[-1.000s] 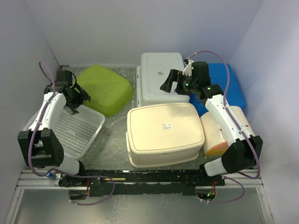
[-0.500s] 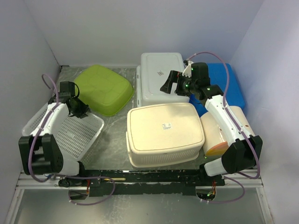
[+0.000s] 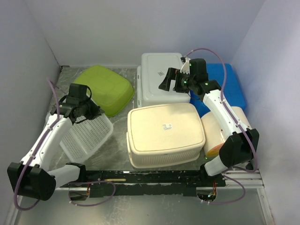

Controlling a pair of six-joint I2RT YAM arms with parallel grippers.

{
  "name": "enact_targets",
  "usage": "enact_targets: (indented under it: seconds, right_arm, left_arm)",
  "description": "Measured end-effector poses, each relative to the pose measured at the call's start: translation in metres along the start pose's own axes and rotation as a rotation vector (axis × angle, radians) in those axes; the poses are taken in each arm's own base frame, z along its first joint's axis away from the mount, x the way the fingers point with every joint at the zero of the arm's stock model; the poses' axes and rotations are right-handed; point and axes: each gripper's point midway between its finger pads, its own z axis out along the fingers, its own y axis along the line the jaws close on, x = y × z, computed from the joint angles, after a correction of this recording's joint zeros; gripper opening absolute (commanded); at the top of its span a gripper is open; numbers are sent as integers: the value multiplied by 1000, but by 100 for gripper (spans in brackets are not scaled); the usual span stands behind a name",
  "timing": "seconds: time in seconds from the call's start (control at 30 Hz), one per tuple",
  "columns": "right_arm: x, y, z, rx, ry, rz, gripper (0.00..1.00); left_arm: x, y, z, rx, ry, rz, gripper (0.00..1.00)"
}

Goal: Turn the large container upside down

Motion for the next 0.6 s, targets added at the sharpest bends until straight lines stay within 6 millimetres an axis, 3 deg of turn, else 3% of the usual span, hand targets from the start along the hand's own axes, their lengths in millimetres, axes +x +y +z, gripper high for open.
enact_targets:
  seconds: [0.27, 0.6]
  right_arm:
    - [-11, 7, -1, -24, -17, -22, 100]
    - [-19, 15, -4, -48, -33, -37, 100]
  left_arm:
    - [-12, -56, -64, 215, -36, -15, 7]
    - [19, -75, -131, 552, -6, 115, 7]
